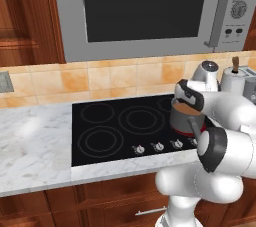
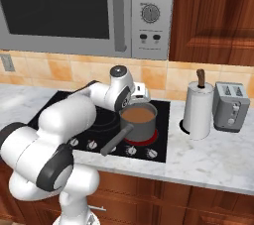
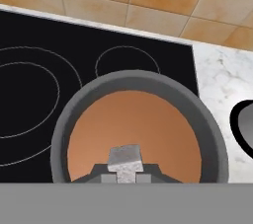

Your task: Pick up the sugar cube(s) and place them in the saucepan with hot chocolate.

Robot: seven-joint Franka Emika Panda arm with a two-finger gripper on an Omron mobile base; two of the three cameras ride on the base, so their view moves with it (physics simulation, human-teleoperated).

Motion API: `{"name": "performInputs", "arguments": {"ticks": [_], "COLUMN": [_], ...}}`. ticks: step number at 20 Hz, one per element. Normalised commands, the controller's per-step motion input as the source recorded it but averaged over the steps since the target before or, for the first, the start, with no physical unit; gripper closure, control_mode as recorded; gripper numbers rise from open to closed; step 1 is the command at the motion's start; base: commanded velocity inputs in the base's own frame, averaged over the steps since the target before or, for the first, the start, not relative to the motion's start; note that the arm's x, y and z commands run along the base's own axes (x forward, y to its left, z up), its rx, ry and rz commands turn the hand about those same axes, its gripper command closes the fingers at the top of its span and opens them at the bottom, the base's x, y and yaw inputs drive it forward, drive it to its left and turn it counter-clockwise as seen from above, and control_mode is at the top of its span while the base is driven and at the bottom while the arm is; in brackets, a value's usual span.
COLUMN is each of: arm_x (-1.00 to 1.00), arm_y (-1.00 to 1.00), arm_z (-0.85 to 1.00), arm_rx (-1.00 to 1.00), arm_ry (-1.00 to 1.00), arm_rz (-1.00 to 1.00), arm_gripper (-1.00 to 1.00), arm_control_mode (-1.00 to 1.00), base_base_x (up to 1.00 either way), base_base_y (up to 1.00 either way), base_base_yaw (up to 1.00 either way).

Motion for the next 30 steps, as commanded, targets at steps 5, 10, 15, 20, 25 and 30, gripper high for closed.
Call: {"name": "performInputs", "arguments": {"ticks": [5,10,15,20,25,30], "arm_x": [0.00,0.00,0.00,0.00,0.00,0.00], "arm_y": [0.00,0.00,0.02,0.00,0.00,-0.18], "arm_z": [-0.51,-0.05,0.00,0.00,0.08,0.33], "arm_rx": [0.00,0.00,0.00,0.00,0.00,0.00], "arm_ry": [0.00,0.00,0.00,0.00,-0.02,-0.06], "arm_rz": [0.00,0.00,0.00,0.00,0.00,0.00], "arm_gripper": [1.00,1.00,-1.00,-1.00,-1.00,-1.00], "arm_control_mode": [-1.00,-1.00,-1.00,-1.00,-1.00,-1.00], "base_base_x": [0.00,0.00,0.00,0.00,0.00,0.00], "base_base_y": [0.00,0.00,0.00,0.00,0.00,0.00], "base_base_yaw": [0.00,0.00,0.00,0.00,0.00,0.00]}}
